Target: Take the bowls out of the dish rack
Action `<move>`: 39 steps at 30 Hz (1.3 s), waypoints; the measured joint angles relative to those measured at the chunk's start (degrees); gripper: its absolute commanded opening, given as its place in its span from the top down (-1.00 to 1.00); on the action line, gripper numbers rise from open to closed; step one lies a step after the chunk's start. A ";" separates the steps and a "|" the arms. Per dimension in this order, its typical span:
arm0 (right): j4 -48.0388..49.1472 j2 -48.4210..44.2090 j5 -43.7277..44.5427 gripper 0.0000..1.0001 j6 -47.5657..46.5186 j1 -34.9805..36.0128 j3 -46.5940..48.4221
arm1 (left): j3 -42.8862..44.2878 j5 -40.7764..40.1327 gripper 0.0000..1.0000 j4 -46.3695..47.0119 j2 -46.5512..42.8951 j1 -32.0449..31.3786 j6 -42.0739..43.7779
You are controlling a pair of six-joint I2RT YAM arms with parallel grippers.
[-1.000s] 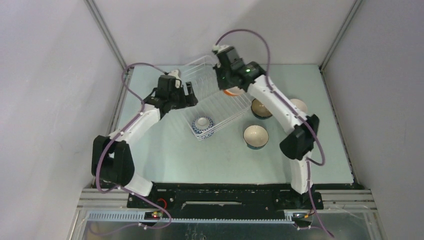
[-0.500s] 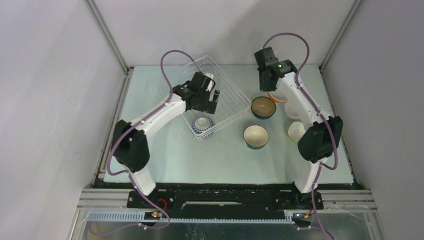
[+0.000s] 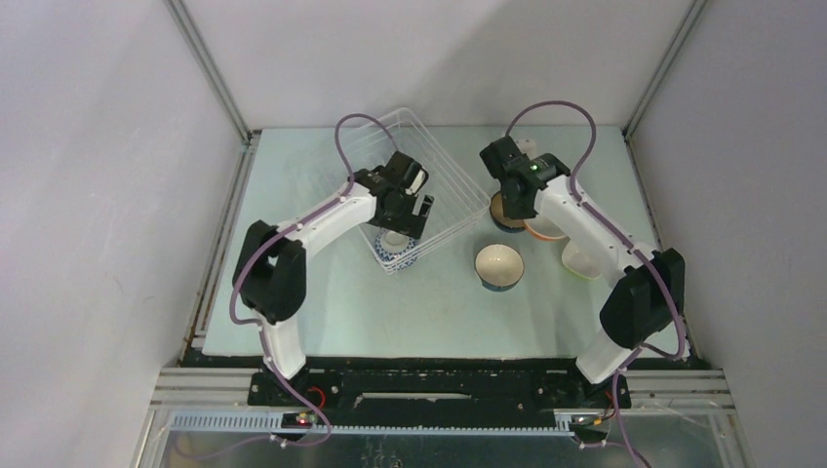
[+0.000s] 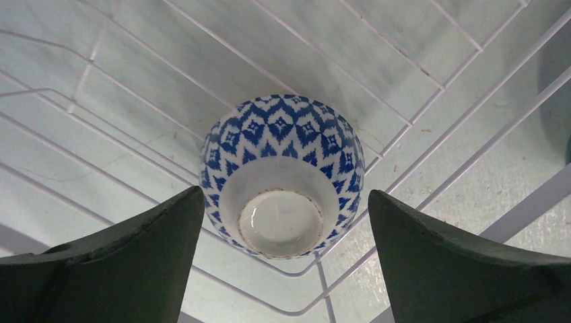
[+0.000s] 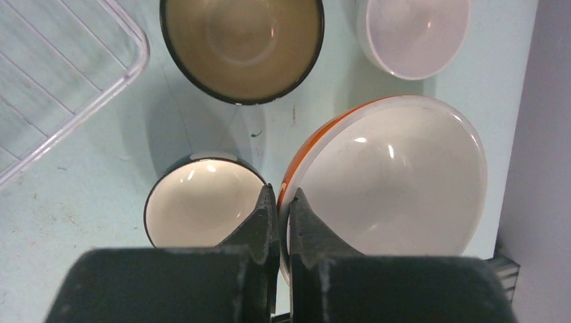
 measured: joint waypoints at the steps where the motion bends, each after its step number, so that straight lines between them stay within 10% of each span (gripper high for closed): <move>1: -0.15 0.00 0.20 1.00 0.61 0.39 -0.59 | 0.00 0.81 -1.00 -0.35 0.48 0.00 0.00; 9: -1.68 -0.09 2.27 1.00 5.64 4.79 -5.70 | -0.02 4.00 -0.99 -0.39 1.70 -0.04 -0.07; 20: -1.09 6.69 3.52 1.00 5.27 -8.13 2.36 | -0.22 3.56 -0.97 2.25 2.89 -0.04 -0.09; 39: -7.56 1.40 3.45 1.00 29.66 8.70 -21.94 | -2.34 1.62 -0.94 4.44 2.89 0.13 -0.07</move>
